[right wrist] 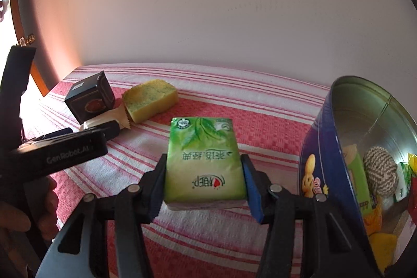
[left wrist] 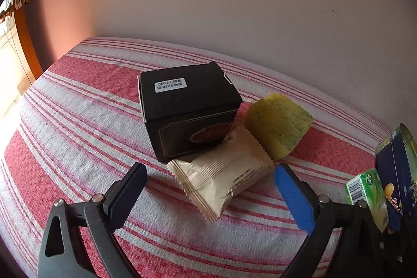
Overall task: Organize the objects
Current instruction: 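Grasp the green tissue pack with the right tool, then grasp the beige pastry pack with the left tool while right tool holds tissue pack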
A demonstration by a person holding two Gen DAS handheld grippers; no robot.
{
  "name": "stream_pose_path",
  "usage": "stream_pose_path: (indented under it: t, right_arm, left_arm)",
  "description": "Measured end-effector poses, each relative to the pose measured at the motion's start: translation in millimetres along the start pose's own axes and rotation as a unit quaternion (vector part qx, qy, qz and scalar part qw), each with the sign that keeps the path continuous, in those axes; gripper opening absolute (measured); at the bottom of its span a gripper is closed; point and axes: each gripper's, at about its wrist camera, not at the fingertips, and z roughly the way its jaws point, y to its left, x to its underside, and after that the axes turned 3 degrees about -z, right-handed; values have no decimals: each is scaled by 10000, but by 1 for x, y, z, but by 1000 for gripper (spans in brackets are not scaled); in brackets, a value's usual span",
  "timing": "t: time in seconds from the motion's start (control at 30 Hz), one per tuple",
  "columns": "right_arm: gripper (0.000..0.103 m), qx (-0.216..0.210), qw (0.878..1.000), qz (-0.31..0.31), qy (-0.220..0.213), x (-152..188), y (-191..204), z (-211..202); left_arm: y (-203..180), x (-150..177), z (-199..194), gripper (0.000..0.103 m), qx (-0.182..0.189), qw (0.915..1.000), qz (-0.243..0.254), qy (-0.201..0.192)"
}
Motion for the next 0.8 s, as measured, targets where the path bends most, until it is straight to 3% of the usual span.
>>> stream_pose_path:
  t: [0.23, 0.3, 0.33, 0.37, 0.67, 0.8]
  right_arm:
    - [53, -134, 9997, 193, 47, 11, -2, -9]
    - [53, -169, 9996, 184, 98, 9, 1, -4]
    - [53, -181, 9996, 188, 110, 11, 0, -8]
    - [53, -194, 9996, 194, 113, 10, 0, -8]
    - [53, -196, 9997, 140, 21, 17, -2, -19]
    - [53, -100, 9995, 147, -266, 19, -5, -34]
  left_arm:
    - [-16, -6, 11, 99, -323, 9992, 238, 95]
    - [-16, -5, 8, 88, -308, 9992, 266, 47]
    - [-16, -5, 6, 74, -341, 9989, 329, 10]
    - [-16, -4, 4, 67, -319, 9988, 383, -12]
    - [-1, 16, -20, 64, 77, 9990, 428, -29]
    - [10, 24, -36, 64, 268, 9993, 156, -204]
